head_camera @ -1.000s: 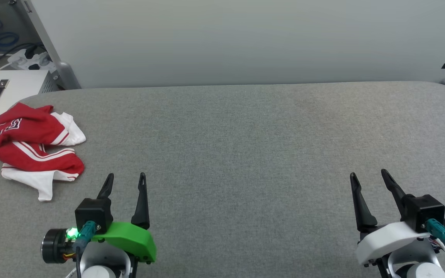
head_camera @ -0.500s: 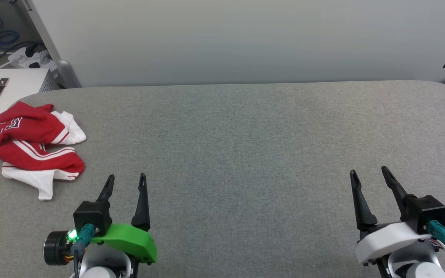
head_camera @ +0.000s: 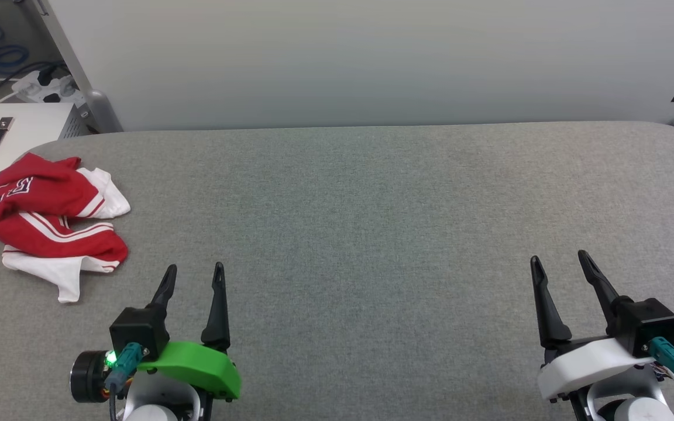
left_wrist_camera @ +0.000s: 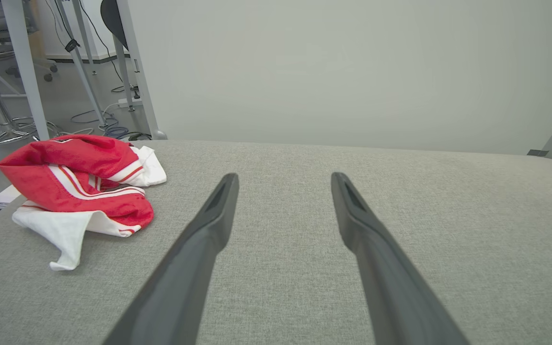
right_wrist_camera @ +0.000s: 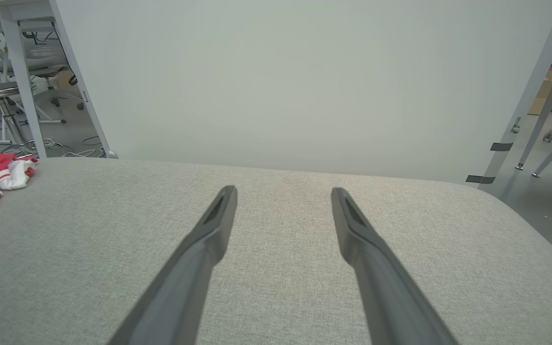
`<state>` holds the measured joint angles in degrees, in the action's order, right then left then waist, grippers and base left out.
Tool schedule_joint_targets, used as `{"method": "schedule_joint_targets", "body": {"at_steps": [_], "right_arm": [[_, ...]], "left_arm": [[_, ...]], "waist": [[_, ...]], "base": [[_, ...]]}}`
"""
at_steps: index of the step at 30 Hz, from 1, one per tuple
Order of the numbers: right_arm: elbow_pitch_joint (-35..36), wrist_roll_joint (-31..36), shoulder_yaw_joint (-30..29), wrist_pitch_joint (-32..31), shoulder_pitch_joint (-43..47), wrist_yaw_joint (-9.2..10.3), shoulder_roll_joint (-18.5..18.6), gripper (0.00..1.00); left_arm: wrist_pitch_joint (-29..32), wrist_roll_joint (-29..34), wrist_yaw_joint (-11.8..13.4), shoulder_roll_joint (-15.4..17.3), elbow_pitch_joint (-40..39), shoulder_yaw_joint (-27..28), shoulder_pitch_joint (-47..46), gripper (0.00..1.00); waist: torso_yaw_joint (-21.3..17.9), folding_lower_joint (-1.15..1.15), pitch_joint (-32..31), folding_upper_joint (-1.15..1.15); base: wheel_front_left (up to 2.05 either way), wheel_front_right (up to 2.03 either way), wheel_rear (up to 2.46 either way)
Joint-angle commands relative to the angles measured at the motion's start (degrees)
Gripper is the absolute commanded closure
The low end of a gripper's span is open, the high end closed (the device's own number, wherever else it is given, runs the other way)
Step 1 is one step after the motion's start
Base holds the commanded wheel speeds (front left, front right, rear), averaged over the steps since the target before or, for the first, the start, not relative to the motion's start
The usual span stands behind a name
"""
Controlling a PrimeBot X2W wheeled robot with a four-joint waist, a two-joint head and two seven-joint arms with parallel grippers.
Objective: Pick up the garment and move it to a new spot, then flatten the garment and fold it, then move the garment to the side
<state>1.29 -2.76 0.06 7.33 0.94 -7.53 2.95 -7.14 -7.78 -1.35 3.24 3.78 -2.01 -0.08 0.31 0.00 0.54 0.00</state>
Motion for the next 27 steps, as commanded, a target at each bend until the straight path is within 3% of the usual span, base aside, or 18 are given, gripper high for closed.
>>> {"method": "schedule_joint_targets", "body": {"at_steps": [1,19,27], "right_arm": [[-0.09,-0.41,0.06,0.62,-0.69,0.02,-0.04,0.0],[-0.26,-1.69,0.02,2.72,-0.83,0.03,-0.05,0.0],[-0.73,-2.75,0.11,3.68,-0.21,0.03,-0.05,0.0]], "left_arm": [[-0.73,-0.55,-0.5,-0.19,0.24,-0.27,0.31,0.0],[-2.86,-2.79,-0.99,-0.24,1.49,-1.01,0.18,0.0],[-3.83,-4.23,-1.06,-0.26,1.62,-1.37,0.44,0.0]], "waist": [[-0.01,0.0,-0.03,0.0],[0.3,0.0,0.35,0.0],[2.75,0.0,-0.4,0.0]], "base": [[0.0,0.0,0.0],[0.0,0.0,0.0],[0.0,0.0,0.0]]}}
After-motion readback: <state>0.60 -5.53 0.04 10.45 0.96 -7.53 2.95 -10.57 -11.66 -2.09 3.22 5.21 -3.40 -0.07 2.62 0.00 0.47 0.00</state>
